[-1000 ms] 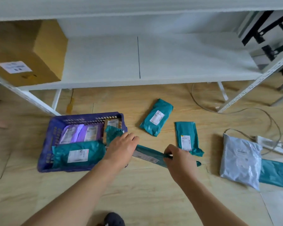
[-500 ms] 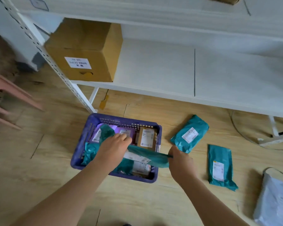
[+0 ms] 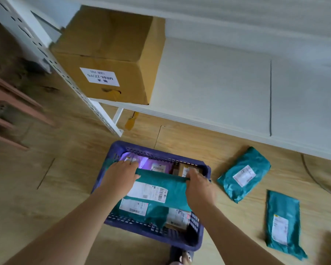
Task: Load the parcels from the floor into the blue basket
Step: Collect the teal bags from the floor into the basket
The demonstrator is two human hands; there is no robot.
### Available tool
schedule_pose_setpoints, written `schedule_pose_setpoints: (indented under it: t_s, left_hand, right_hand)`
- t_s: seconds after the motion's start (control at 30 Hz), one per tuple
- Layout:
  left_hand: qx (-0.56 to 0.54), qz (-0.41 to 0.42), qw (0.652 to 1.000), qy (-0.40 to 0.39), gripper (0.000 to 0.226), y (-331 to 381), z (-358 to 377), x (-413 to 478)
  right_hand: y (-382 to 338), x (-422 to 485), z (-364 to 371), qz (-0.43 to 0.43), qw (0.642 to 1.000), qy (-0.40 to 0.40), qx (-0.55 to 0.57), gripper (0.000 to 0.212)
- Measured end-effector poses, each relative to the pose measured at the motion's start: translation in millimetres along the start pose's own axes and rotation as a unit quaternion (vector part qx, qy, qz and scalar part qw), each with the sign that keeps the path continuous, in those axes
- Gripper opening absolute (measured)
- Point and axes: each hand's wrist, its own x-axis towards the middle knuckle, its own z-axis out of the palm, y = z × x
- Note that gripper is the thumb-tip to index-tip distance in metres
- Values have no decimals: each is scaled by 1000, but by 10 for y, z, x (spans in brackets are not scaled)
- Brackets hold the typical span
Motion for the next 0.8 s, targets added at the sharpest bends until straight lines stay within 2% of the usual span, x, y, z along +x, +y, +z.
schedule_pose_setpoints:
  t_s: [0.33,0.57,0.63,0.73,0.8]
  left_hand:
    - [11,-15,999,-26,39,-521,773,953]
    - [-8,-33,999,-21,29,-927,1432,1480]
    - [-50,-56,997,-20,34,-1007,1562,1562]
    - [-107,-63,992,-34,55,-1073,1765,1590]
    - [-92,-29,995,11,61,-1102,1917,1526]
  right_hand:
    - [-244,1012,759,44,999,-3,25,29]
    - [-429,1708,1450,76,994,1,75,20]
    - [-485,1830,1598,83,993,-5,83,20]
    - [-536,1942,1772,81,994,-16,73,29]
    - [-541,1945,1868,65,996,-21,64,40]
